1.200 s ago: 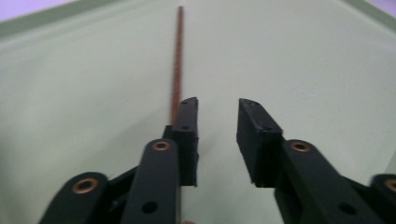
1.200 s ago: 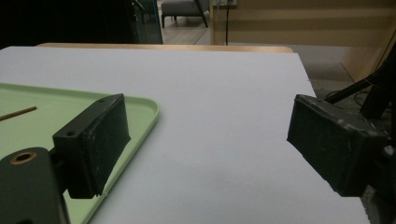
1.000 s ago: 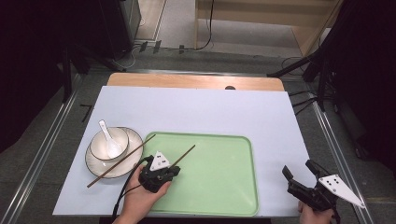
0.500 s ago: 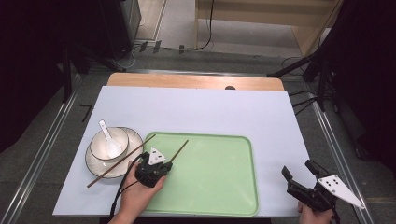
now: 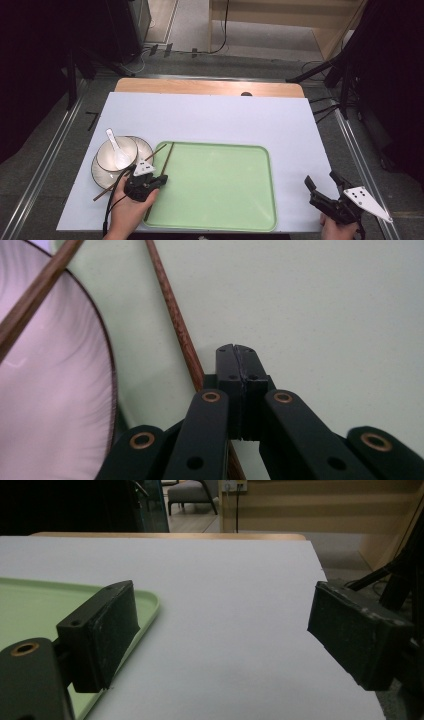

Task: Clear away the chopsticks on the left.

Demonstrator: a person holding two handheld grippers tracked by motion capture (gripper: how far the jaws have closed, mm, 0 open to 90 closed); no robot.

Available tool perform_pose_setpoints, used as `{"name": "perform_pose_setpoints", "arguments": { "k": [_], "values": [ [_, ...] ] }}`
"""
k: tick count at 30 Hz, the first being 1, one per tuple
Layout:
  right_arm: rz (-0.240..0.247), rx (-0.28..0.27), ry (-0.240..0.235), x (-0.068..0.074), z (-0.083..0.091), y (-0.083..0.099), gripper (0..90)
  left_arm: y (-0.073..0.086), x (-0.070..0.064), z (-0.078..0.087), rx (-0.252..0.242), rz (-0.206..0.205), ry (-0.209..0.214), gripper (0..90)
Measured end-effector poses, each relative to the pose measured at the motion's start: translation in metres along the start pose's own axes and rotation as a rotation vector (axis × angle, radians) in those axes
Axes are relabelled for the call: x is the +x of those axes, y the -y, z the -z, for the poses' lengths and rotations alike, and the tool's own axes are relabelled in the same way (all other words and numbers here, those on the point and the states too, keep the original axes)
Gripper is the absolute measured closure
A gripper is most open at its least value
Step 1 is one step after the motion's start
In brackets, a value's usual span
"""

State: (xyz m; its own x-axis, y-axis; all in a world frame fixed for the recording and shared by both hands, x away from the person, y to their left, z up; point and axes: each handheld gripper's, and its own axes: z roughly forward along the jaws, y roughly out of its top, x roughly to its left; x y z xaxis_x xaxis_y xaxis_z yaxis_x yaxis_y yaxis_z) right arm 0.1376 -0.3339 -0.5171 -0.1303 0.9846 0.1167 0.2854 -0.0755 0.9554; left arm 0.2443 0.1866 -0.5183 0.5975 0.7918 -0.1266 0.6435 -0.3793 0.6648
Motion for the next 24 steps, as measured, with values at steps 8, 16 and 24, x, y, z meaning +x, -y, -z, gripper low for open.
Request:
{"name": "perform_pose_setpoints", "arguments": {
  "k": [8, 16, 24],
  "values": [
    [0.092, 0.013, 0.005, 0.017, -0.016, -0.003, 12.9, 0.006, 0.006, 0.005, -0.008, 0.024, 0.012, 90.0],
    [0.053, 0.050, -0.076, 0.020, -0.019, 0.002, 13.0, 0.005, 0.003, 0.004, -0.015, -0.009, -0.016, 90.0],
    [0.001, 0.022, -0.072, 0.017, -0.014, -0.003, 13.0, 0.006, 0.005, 0.005, -0.017, -0.016, 0.008, 88.5]
  ]
}}
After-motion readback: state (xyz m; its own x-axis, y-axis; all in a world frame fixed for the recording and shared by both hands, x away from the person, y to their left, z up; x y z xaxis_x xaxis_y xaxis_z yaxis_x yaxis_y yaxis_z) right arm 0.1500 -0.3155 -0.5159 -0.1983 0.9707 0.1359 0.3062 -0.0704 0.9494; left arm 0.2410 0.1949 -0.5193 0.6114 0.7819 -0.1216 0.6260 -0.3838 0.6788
